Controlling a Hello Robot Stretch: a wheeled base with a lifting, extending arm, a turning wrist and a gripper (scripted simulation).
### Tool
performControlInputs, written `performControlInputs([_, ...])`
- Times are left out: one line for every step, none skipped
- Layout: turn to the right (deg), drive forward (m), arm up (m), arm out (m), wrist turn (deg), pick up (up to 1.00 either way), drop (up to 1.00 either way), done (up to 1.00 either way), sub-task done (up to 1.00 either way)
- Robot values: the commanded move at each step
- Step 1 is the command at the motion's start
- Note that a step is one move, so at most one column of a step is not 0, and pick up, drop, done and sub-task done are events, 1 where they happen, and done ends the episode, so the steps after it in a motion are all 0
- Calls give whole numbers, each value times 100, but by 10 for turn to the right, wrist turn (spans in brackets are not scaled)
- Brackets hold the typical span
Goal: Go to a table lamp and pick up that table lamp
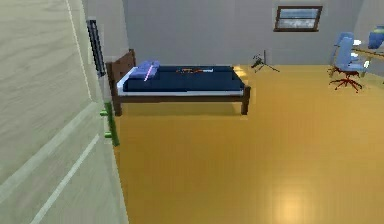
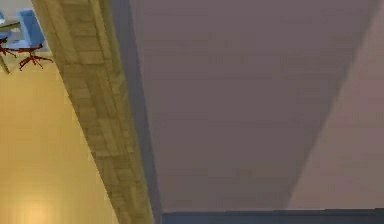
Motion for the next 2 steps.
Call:
performControlInputs([0, 60, 0, 0, 0, 0, 0, 0, 0])
performControlInputs([450, 0, 0, 0, 0, 0, 0, 0, 0])
